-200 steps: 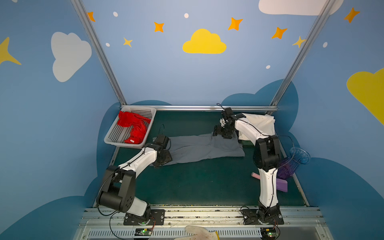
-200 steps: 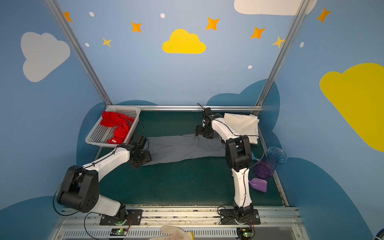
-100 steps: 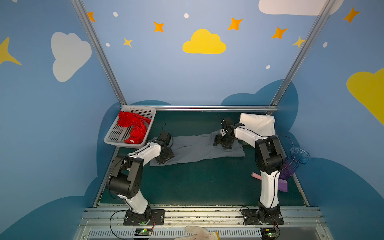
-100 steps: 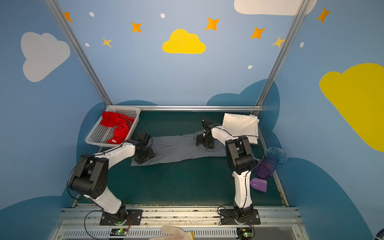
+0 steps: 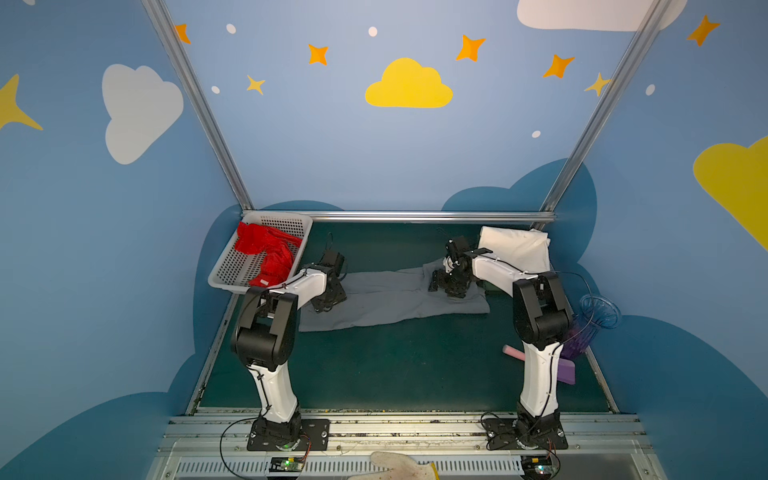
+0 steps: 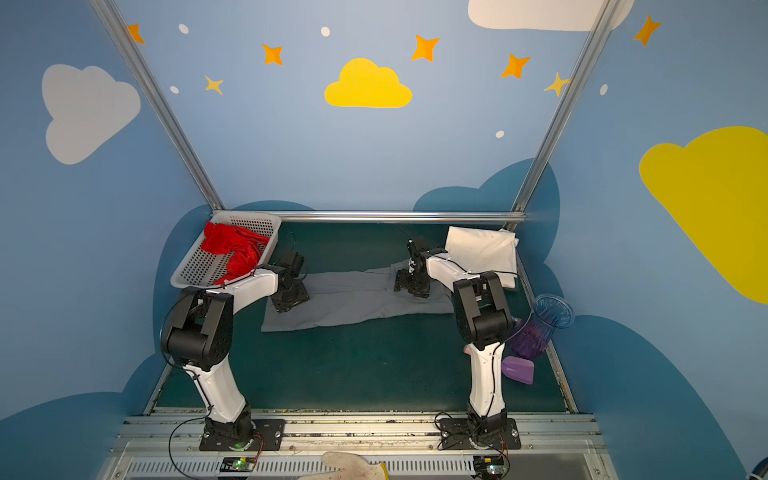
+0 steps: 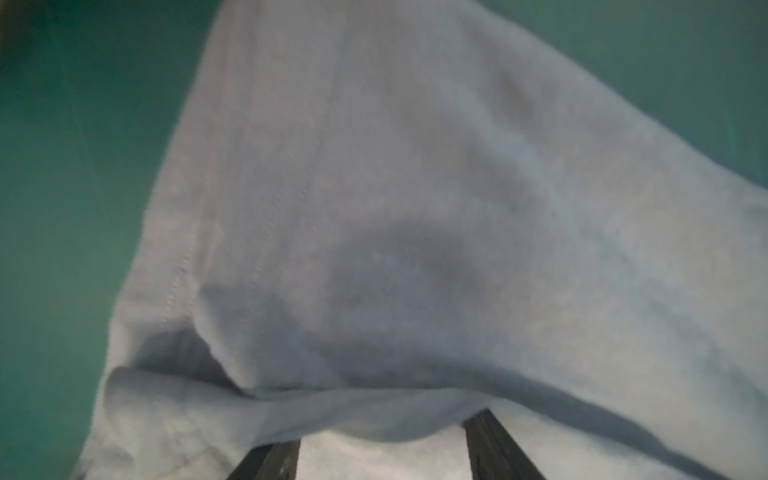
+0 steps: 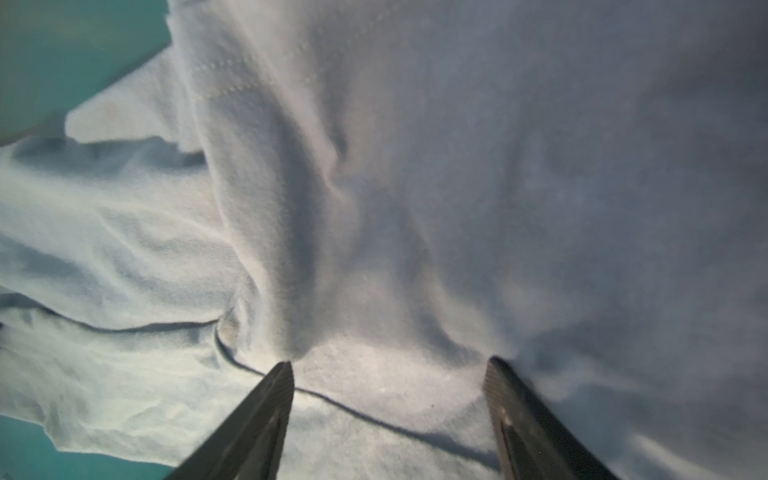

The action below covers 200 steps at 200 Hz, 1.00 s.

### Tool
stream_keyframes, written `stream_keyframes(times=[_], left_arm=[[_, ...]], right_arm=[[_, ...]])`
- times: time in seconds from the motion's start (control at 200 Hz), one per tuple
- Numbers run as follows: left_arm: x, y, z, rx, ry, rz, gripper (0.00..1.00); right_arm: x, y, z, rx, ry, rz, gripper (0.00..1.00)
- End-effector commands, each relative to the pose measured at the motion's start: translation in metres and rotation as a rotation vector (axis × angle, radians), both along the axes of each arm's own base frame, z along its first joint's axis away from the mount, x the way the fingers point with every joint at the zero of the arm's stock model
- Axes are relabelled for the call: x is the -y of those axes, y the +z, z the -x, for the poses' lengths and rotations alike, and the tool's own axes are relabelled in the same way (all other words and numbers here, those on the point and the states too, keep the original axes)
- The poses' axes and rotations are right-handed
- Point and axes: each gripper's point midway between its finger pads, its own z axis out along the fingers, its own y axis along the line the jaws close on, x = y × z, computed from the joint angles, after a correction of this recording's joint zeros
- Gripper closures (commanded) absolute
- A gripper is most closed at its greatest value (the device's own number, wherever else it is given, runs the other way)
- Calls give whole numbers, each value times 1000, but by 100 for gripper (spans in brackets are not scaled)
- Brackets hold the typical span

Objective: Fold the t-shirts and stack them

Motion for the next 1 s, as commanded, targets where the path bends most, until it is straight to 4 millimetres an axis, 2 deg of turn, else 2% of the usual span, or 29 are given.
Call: stream_keyframes(times=[0.0, 0.275, 0.425, 0.526, 0.641, 0.736, 0.781, 0.871, 0.996], left_arm=[[-13, 10, -5, -1, -8, -80, 37], [-36, 30, -36, 17, -13, -228, 37], [-26, 39, -43, 59, -33, -198, 37], [-17, 31, -33, 54, -46, -170, 37], [-5, 10, -14, -1, -73, -157, 37], [7, -9, 1, -55, -91, -96, 37], [8, -18, 9, -84, -92, -88, 36], [10, -29, 25, -129, -114, -106, 36], [10, -35, 42, -146, -122, -103, 35]], right_arm=[[31, -40, 28, -125, -11, 123, 25], [33, -40, 24, -131, -8, 144, 25], [35, -38, 18, -131, -6, 172, 25], [34, -37, 10, -133, -4, 187, 25], [31, -41, -2, -149, 19, 215, 25], [41, -47, -12, -153, 38, 314, 25], [43, -49, -16, -156, 55, 344, 30], [39, -47, -22, -165, 81, 359, 29], [25, -39, -27, -150, 125, 384, 28]])
